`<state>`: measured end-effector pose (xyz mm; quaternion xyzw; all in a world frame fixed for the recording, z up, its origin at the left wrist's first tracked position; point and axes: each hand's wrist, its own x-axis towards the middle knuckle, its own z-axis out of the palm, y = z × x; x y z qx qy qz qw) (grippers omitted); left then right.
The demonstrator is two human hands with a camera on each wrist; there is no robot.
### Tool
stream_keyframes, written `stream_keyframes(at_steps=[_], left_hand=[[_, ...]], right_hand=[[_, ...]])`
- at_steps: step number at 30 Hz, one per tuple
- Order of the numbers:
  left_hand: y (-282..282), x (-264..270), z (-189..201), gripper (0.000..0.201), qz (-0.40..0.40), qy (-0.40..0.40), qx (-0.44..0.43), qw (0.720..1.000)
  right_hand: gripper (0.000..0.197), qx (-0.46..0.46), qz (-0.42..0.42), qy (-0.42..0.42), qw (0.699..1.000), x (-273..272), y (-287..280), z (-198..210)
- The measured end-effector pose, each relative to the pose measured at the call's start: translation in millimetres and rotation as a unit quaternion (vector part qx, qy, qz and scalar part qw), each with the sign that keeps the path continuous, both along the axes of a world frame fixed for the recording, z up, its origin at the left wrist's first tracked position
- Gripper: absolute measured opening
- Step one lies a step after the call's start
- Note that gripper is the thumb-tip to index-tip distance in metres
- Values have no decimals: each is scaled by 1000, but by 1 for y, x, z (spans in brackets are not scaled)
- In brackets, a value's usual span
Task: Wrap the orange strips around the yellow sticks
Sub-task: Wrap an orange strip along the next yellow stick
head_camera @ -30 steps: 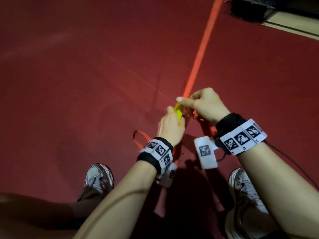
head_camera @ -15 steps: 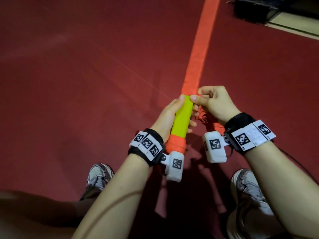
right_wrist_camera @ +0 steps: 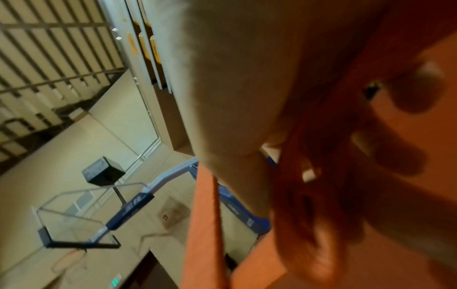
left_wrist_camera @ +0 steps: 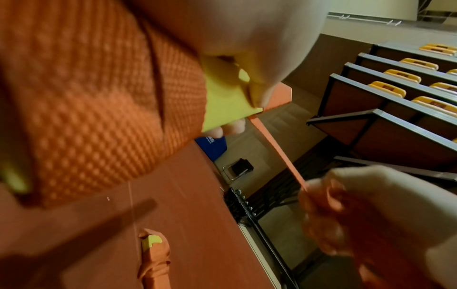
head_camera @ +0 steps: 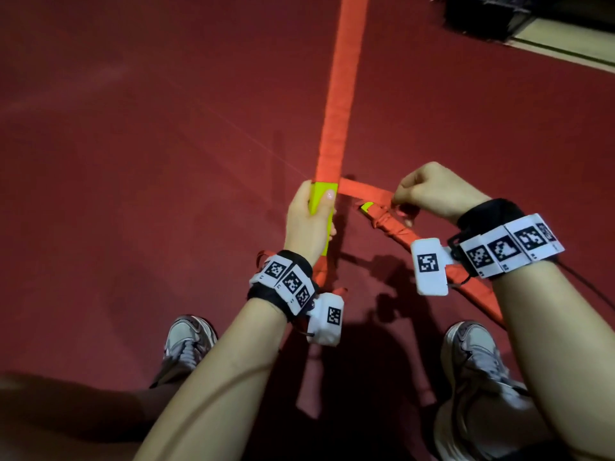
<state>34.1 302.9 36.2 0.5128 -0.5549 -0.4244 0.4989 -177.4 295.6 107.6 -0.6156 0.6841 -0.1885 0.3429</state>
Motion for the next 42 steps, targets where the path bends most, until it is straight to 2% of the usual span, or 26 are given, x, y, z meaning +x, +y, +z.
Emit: stream_keyframes(at_steps=[3, 4, 6, 8, 11, 15, 19, 21, 23, 26, 29, 31, 33, 35, 38, 40, 42], left_hand=[[-4, 8, -2, 6, 32, -10, -20, 999], [-5, 10, -3, 7, 33, -20, -24, 999], [-6, 15, -4, 6, 25, -46, -27, 998], [-5, 17, -3, 4, 11, -63, -33, 997], [-1, 15, 2, 7, -16, -51, -44, 998], [1, 9, 7, 7, -65, -14, -40, 997], [3, 3, 14, 3, -121, 21, -19, 992], [4, 0, 17, 8, -150, 37, -14, 988], [6, -2, 19, 10, -172, 46, -9, 984], [6, -1, 18, 12, -180, 43, -10, 983], [4, 1, 17, 11, -166, 42, -12, 985], [4, 1, 16, 9, -137, 16, -23, 990], [4, -1, 12, 10, -93, -40, -42, 994], [5, -2, 8, 17, -54, -135, -73, 987], [11, -5, 7, 50, -21, -284, -97, 954], [20, -12, 9, 62, -19, -328, -99, 939], [27, -18, 7, 71, -35, -338, -99, 935]], right_hand=[[8, 47, 8, 85, 995, -3, 1, -3], [9, 59, 15, 131, 990, -1, 2, -6], [24, 82, 32, 222, 971, 0, 2, -13], [19, 102, 45, 249, 962, -1, 4, -18], [28, 104, 22, 247, 963, -3, 4, -19], [40, 4, 45, 171, 984, 9, 3, -18], [58, -137, 90, -6, 986, 31, 2, -26], [49, -141, 89, -138, 976, 40, 4, -33], [26, -152, 78, -227, 959, 46, 8, -35], [7, -164, 64, -244, 954, 43, 11, -33], [12, -135, 43, -283, 949, 33, 10, -34], [16, -117, 22, -281, 952, 34, 7, -33], [19, -135, 24, -173, 975, 39, 7, -28], [21, -149, 25, -79, 985, 48, 9, -21], [36, -126, -11, -100, 987, 64, 16, -20], [52, -123, -58, -123, 983, 72, 19, -27], [53, -117, -97, -148, 977, 76, 19, -31]])
